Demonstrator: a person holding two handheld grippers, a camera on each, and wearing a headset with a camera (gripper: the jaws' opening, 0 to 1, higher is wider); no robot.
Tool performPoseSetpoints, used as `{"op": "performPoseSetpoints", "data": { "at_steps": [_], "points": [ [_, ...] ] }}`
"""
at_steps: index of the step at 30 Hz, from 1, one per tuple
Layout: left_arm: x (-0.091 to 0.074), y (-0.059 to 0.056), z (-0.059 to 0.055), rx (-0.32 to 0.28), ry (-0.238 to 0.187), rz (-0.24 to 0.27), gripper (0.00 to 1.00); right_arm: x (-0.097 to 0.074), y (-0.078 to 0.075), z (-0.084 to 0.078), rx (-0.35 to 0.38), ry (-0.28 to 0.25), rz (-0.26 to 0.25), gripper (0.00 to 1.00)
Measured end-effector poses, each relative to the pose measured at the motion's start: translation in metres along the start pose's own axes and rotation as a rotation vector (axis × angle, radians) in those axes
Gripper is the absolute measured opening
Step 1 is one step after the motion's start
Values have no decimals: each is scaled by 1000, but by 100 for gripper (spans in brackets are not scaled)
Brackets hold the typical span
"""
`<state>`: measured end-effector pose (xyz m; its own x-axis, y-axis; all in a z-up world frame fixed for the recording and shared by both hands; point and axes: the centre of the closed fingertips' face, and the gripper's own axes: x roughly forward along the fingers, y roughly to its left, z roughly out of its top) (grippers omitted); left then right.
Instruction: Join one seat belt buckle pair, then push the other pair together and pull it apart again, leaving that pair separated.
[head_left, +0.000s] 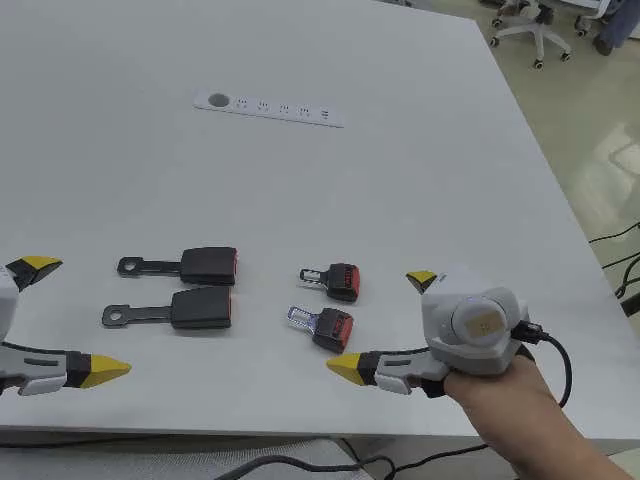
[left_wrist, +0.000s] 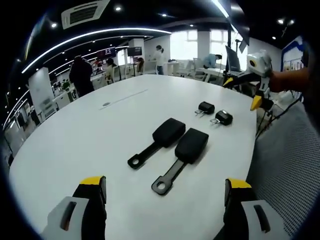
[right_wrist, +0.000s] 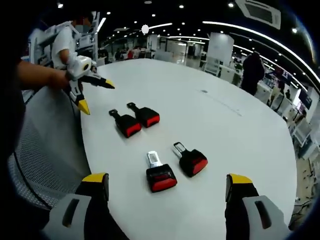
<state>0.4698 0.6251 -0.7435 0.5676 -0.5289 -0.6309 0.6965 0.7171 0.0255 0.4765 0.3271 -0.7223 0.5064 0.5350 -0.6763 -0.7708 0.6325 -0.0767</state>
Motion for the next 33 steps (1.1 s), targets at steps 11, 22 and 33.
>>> {"op": "performPoseSetpoints", "data": {
  "at_steps": [11, 22, 33],
  "points": [
    [1, -3, -1, -1, 2, -16, 100, -5, 6, 4, 3, 7, 9, 97],
    [0, -11, -3, 7, 28, -37, 100, -8, -4, -4, 18, 19, -8, 98],
    [2, -10, -8, 23, 49, -64, 100, -1, -13, -4, 11, 29, -9, 98]
  ]
}}
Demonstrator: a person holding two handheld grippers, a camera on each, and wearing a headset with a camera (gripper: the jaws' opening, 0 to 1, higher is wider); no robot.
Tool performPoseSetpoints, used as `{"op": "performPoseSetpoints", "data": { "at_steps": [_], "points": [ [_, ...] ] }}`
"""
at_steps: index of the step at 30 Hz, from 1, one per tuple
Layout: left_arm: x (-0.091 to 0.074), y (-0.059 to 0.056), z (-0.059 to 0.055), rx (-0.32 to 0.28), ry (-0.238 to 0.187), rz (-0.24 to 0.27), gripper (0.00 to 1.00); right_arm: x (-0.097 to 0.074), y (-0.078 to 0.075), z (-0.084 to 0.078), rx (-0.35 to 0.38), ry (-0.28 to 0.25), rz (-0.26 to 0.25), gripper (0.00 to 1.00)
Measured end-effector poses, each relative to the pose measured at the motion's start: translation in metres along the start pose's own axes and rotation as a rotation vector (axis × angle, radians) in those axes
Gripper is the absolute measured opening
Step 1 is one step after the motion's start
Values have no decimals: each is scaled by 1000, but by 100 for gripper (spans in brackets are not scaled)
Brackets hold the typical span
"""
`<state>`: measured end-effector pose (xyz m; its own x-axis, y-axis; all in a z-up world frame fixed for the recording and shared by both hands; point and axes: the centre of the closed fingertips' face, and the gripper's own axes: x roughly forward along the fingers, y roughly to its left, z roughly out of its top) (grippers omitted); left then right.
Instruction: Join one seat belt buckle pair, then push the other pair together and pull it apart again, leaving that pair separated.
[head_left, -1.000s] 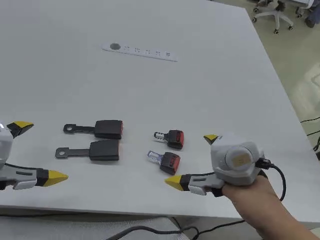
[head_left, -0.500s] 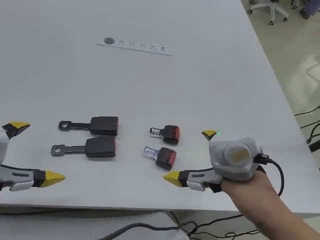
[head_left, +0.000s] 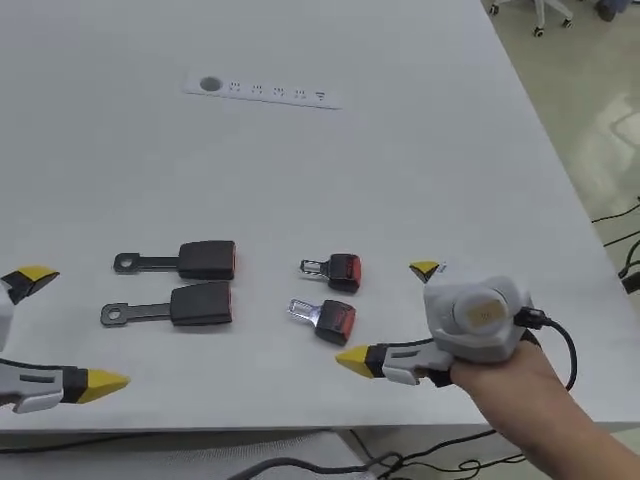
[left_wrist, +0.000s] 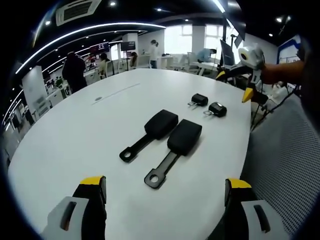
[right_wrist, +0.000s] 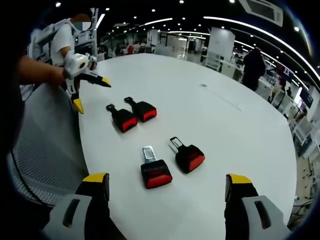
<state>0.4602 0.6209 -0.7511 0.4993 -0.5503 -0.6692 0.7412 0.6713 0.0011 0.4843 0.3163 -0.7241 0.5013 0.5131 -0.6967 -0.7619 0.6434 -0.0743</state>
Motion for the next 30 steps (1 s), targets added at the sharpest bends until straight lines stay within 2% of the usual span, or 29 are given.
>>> {"op": "performPoseSetpoints", "data": {
  "at_steps": [3, 5, 7, 10, 14, 20, 30],
  "points": [
    [0, 4, 2, -11, -12, 11, 100, 2, -1, -1, -22, 13, 2, 98],
    [1, 2, 5, -14, -18, 12, 100, 1, -2, -1, -23, 13, 0, 98],
    [3, -1, 8, -5, -15, 10, 100, -1, -4, 0, -21, 10, -3, 98],
    [6, 0, 6, 9, -12, 9, 100, -1, -6, -5, -20, 14, -2, 98],
    [6, -2, 9, 23, -12, 10, 100, 1, 0, -10, -37, 31, 17, 98],
    [3, -1, 8, 46, 0, 15, 100, 2, 0, -3, -48, 24, 21, 97],
    [0, -2, 8, 48, 13, 25, 99, 6, 4, 1, -57, 16, 24, 96]
  ]
}}
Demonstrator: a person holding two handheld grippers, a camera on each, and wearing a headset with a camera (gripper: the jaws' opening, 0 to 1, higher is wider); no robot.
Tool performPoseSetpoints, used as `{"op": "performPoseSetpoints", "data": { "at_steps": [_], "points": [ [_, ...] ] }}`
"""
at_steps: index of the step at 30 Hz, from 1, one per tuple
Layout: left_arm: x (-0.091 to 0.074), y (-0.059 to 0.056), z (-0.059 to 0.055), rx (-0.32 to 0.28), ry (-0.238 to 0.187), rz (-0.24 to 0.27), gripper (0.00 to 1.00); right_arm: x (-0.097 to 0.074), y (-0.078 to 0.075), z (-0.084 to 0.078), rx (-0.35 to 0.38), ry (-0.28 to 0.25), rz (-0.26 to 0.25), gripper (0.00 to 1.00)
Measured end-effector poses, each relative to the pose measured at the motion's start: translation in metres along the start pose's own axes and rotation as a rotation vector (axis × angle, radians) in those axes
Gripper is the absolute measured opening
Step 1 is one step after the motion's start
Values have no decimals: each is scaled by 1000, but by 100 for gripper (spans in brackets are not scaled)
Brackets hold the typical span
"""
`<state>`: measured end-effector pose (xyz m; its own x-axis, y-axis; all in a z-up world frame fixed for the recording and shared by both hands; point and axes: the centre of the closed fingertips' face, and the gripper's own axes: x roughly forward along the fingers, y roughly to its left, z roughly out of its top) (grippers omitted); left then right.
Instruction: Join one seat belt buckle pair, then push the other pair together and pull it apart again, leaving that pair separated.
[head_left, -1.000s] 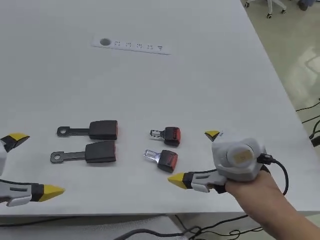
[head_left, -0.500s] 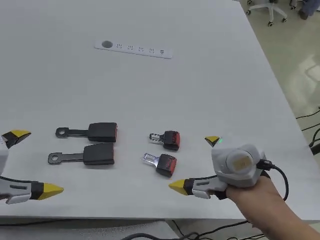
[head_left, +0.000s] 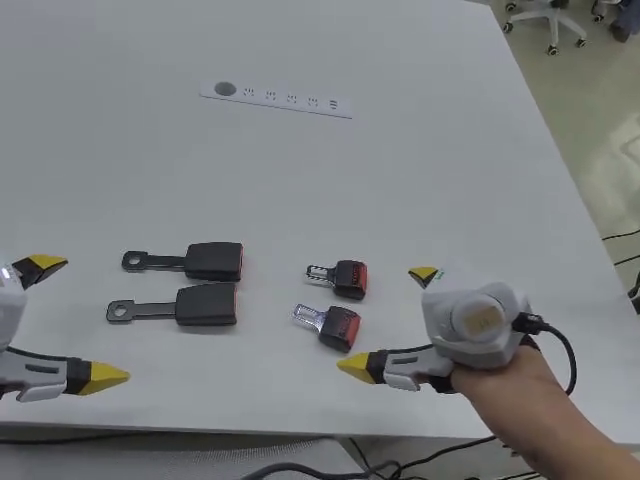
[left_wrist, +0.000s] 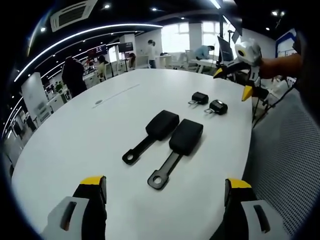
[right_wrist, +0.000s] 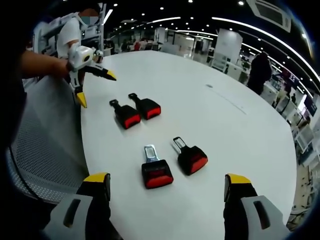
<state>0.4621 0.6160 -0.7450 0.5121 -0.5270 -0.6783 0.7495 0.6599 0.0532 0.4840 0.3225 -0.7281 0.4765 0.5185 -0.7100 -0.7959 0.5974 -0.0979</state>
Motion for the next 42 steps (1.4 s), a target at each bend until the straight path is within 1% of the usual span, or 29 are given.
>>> {"op": "performPoseSetpoints", "data": {
  "at_steps": [3, 5, 7, 10, 12, 14, 16, 17, 19, 20, 22, 24, 25, 27, 29, 30, 31, 33, 34, 38, 42],
  "points": [
    [1, 3, -4, 4, 15, 7, 98, 1, 0, -2, -6, 4, 2, 95],
    [1, 2, -6, 0, 29, 5, 96, 1, 0, -3, -7, 4, 0, 95],
    [0, 2, -9, 1, 40, 1, 92, 0, -1, -4, -3, 10, -1, 92],
    [0, 3, -11, 5, 46, -4, 89, 0, 0, -8, -5, 31, 5, 86],
    [2, 2, -11, 6, 52, -13, 87, 1, 1, -10, -6, 39, 12, 83],
    [3, 2, -9, 19, 57, -16, 85, 2, 1, -11, -5, 43, 12, 81],
    [4, 5, -9, 43, 55, -19, 80, 0, 3, -8, -8, 42, 17, 79],
    [4, 7, -8, 55, 55, -11, 78, 1, 3, -9, -9, 43, 18, 78],
    [7, 5, -7, 52, 69, -27, 77, 0, 4, -7, -11, 43, 22, 77],
    [9, -1, -4, 66, 75, -54, 75, 1, 4, -7, -15, 45, 25, 76],
    [12, -4, -2, 100, 88, -63, 73, 5, 3, -10, -25, 54, 36, 73],
    [14, -5, 3, 115, 86, -84, 70, 7, 3, -9, -33, 56, 40, 71],
    [15, -7, 5, 121, 89, -89, 68, 6, 4, -7, -38, 56, 42, 71],
    [19, -14, 10, 124, 100, -111, 64, 8, 5, -7, -44, 57, 49, 69],
    [24, -18, 13, 140, 105, -123, 64, 10, 6, -5, -51, 59, 52, 68],
    [25, -18, 13, 141, 105, -126, 63, 11, 7, -5, -54, 64, 59, 67],
    [28, -22, 15, 139, 106, -141, 62, 11, 8, -6, -53, 68, 63, 65],
    [33, -25, 18, 151, 106, -151, 62, 14, 8, -6, -54, 69, 66, 64],
    [35, -27, 22, 155, 105, -159, 61, 15, 9, -5, -55, 69, 69, 63],
    [43, -30, 30, 170, 97, -172, 58, 21, 12, -5, -60, 71, 82, 61],
    [49, -31, 33, 179, 97, -192, 55, 23, 15, -2, -69, 73, 95, 59]
  ]
}}
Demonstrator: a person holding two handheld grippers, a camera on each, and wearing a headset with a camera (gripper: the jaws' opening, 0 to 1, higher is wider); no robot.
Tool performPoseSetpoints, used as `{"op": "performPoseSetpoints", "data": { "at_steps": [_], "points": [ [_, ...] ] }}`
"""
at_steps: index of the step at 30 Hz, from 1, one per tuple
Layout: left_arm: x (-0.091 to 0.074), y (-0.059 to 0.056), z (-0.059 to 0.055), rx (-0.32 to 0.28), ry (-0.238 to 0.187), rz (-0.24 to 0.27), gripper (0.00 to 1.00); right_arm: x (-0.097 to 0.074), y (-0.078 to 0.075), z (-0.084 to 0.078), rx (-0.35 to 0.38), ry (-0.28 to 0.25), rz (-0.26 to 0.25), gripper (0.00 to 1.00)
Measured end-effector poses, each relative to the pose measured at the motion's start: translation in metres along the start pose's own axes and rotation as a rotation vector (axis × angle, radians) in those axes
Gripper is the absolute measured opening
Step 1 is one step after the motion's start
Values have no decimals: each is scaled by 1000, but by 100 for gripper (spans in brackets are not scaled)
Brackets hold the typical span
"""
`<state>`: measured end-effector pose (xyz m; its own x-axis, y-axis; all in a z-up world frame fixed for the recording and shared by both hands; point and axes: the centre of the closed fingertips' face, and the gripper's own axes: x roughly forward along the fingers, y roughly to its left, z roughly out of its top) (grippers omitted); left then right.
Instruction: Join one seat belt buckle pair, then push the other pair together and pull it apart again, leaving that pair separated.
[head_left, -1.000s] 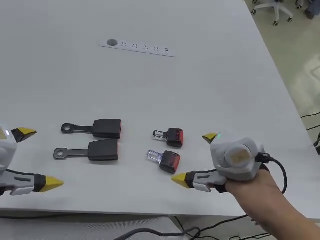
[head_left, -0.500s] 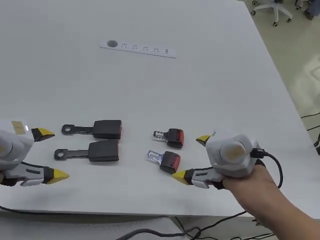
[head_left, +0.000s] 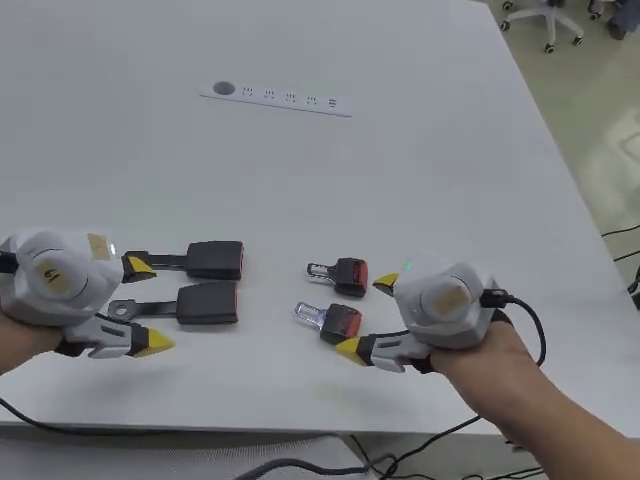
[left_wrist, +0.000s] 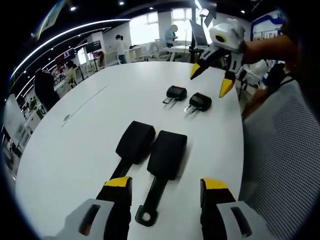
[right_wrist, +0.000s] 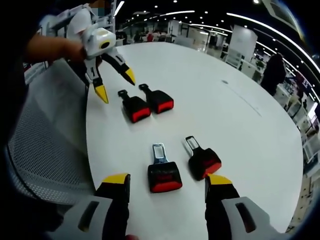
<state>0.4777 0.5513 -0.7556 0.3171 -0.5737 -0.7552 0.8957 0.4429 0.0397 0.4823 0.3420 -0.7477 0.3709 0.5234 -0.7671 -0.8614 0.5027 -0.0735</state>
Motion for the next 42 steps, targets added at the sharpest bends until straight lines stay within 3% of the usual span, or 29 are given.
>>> {"op": "performPoseSetpoints", "data": {
  "at_steps": [17, 20, 30, 35, 42],
  "points": [
    [28, -1, 16, 44, 13, -67, 46, 21, 9, 0, -51, 34, 84, 40],
    [31, -4, 22, 35, -2, -90, 44, 26, 7, -3, -64, 44, 90, 38],
    [42, -4, 18, 101, 41, -129, 39, 32, 6, -12, -88, 80, 120, 32],
    [42, -7, 25, 117, 31, -141, 35, 34, 7, -15, -96, 97, 130, 31],
    [47, -7, 21, 183, 63, -161, 35, 36, 8, -16, -107, 108, 159, 31]
  ]
}}
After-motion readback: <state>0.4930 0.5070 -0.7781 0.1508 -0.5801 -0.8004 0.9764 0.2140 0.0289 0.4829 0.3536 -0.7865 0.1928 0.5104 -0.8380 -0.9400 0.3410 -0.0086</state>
